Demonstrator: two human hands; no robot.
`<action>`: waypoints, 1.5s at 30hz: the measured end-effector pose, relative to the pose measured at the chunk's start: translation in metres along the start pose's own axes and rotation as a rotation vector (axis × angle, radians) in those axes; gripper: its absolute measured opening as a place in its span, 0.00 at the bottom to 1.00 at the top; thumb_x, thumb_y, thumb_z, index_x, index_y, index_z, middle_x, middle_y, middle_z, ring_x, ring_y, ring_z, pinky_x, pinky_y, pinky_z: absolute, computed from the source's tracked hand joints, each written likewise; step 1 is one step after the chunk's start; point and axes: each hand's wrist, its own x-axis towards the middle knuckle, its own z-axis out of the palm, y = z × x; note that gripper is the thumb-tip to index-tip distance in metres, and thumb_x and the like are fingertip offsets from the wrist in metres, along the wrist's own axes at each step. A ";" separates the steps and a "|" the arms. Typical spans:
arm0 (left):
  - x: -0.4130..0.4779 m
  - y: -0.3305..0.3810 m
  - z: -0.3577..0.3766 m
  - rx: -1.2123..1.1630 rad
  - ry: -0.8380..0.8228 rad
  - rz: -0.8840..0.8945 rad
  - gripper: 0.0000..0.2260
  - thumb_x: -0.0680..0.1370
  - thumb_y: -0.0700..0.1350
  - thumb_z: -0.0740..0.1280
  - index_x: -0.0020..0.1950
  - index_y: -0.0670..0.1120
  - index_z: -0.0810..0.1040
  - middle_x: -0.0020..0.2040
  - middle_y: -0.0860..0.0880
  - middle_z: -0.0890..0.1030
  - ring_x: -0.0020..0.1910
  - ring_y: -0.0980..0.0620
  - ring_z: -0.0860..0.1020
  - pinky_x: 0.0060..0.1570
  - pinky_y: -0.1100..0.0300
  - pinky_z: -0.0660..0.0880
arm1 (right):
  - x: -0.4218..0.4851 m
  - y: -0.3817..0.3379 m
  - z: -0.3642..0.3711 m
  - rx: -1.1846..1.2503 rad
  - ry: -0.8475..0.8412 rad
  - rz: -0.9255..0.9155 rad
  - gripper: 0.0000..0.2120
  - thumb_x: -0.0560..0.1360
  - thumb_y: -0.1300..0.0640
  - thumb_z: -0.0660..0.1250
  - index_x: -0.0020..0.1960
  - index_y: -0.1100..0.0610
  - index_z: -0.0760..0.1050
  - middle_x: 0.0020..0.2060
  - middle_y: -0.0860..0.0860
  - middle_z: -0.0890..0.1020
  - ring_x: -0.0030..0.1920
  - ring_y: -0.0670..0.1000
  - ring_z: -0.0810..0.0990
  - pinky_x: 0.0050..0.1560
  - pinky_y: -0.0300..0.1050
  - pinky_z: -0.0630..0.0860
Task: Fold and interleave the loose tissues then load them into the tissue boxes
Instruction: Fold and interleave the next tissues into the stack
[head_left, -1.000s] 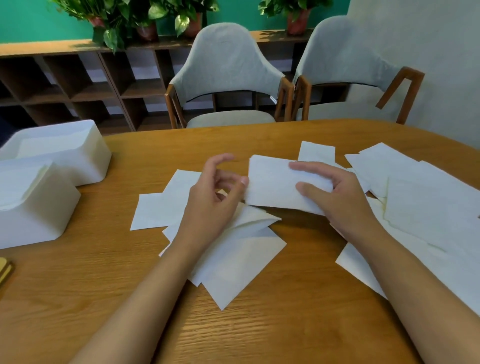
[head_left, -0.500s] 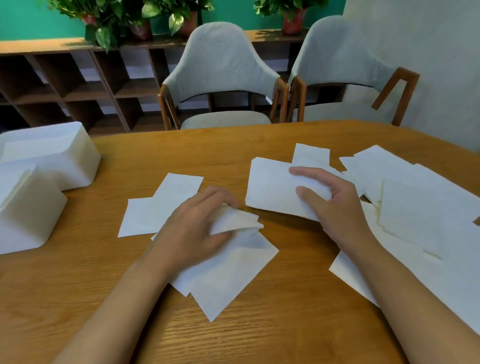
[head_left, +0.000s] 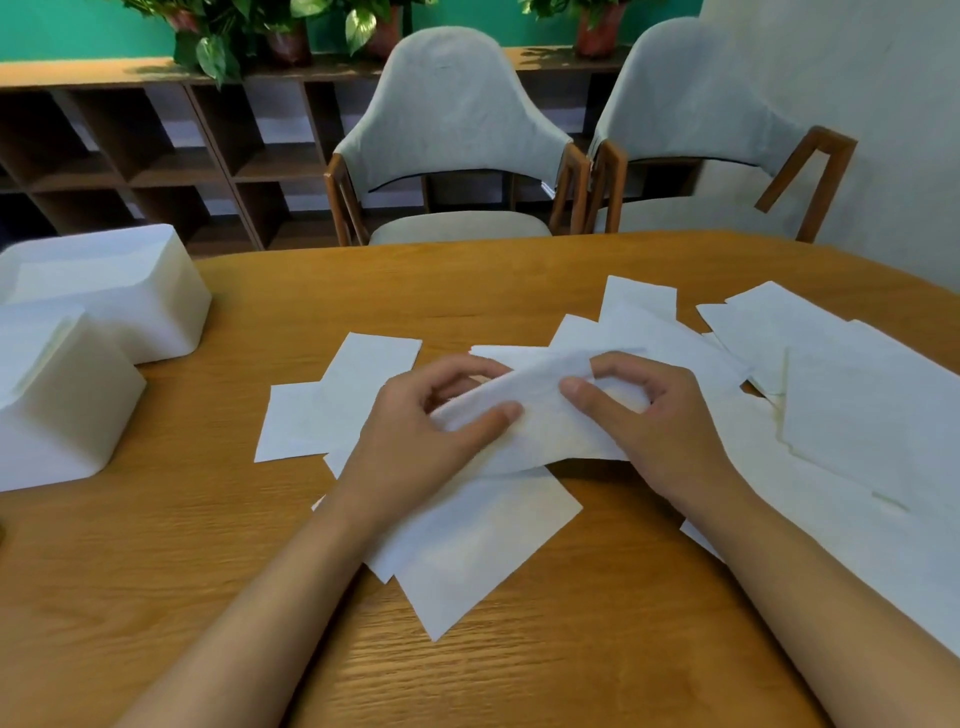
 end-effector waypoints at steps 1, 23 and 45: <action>0.001 -0.002 0.001 -0.061 0.072 -0.026 0.09 0.77 0.44 0.77 0.55 0.53 0.85 0.47 0.55 0.86 0.46 0.59 0.82 0.45 0.65 0.76 | 0.001 0.000 -0.002 0.015 0.014 0.015 0.09 0.69 0.40 0.70 0.46 0.41 0.78 0.49 0.31 0.77 0.54 0.34 0.75 0.46 0.27 0.72; -0.004 0.000 0.019 -0.269 0.247 -0.079 0.14 0.77 0.45 0.77 0.60 0.52 0.81 0.31 0.48 0.80 0.31 0.53 0.77 0.30 0.63 0.71 | -0.003 -0.004 0.004 -0.046 -0.072 -0.163 0.36 0.72 0.40 0.73 0.74 0.30 0.57 0.65 0.16 0.57 0.65 0.20 0.55 0.61 0.21 0.54; 0.001 0.004 0.001 -0.273 0.108 -0.068 0.17 0.80 0.44 0.72 0.68 0.53 0.77 0.43 0.34 0.82 0.40 0.38 0.80 0.42 0.50 0.74 | -0.002 -0.002 -0.005 0.000 -0.142 -0.119 0.12 0.80 0.53 0.67 0.55 0.36 0.81 0.58 0.26 0.76 0.61 0.31 0.70 0.53 0.22 0.69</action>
